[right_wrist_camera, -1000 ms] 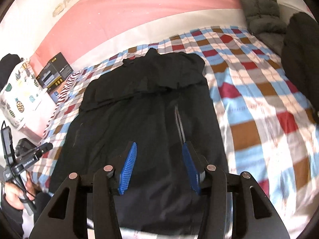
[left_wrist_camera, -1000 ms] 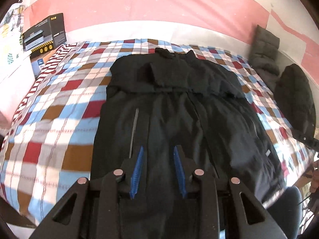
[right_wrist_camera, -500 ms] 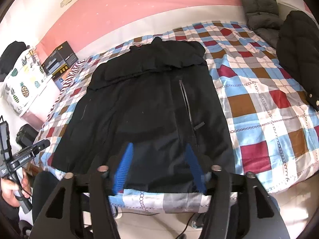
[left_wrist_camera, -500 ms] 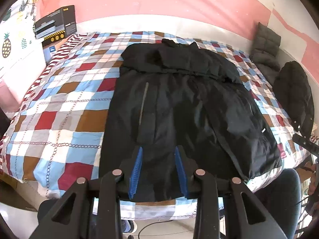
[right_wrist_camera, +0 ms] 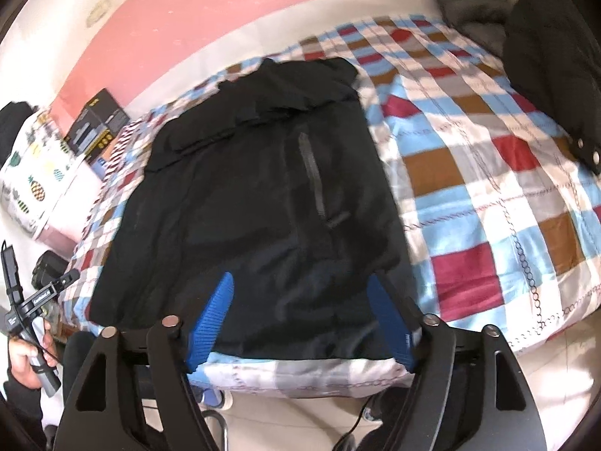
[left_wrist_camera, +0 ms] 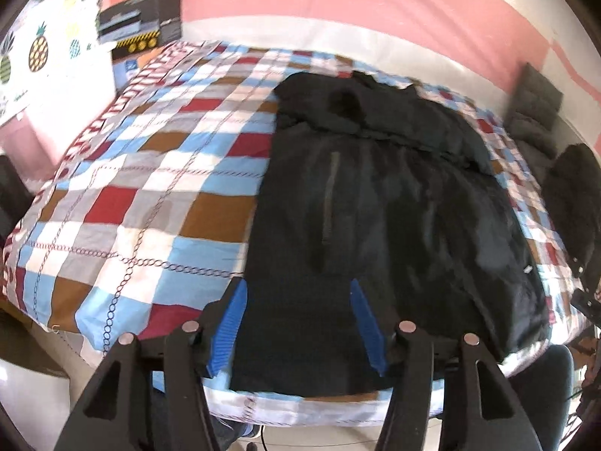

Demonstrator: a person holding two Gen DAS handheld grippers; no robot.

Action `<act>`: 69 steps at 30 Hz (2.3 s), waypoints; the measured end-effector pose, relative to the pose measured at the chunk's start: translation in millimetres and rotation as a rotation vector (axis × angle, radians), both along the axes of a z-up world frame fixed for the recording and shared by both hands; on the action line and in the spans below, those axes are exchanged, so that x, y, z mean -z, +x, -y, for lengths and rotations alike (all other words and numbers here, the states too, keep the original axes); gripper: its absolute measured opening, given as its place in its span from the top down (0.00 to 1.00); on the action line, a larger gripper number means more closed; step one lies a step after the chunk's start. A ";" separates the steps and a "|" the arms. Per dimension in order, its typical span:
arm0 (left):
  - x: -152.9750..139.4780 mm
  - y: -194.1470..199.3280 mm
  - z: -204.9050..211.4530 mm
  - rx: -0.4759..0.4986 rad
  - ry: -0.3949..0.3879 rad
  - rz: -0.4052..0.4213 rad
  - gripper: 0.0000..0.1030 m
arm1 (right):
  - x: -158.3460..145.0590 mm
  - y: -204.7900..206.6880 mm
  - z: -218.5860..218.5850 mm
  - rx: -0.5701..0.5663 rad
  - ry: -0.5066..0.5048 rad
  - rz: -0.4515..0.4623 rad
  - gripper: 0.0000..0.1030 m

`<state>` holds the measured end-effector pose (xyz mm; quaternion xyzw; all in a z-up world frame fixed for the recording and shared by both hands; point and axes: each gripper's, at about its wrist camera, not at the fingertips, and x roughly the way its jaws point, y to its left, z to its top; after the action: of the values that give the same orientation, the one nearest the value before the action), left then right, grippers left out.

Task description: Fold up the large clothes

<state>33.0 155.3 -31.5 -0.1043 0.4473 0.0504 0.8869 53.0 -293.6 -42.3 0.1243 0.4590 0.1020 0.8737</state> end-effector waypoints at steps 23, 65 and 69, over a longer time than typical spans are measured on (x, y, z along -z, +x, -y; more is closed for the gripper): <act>82.1 22.3 -17.5 0.040 -0.243 -0.149 0.32 | 88.2 44.0 42.8 -0.020 0.234 -0.310 0.26; -46.4 -62.6 -48.9 0.030 -0.366 0.068 0.86 | -35.8 -42.8 58.7 -0.011 0.372 -0.114 0.77; -69.1 -45.9 -55.2 0.028 -0.399 0.141 0.86 | -62.0 -23.9 62.1 -0.009 0.412 -0.030 0.77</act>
<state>-12.9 210.5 37.5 -0.2748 0.3868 -0.0587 0.8783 29.1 -355.8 19.7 0.2997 0.4418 0.1960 0.8226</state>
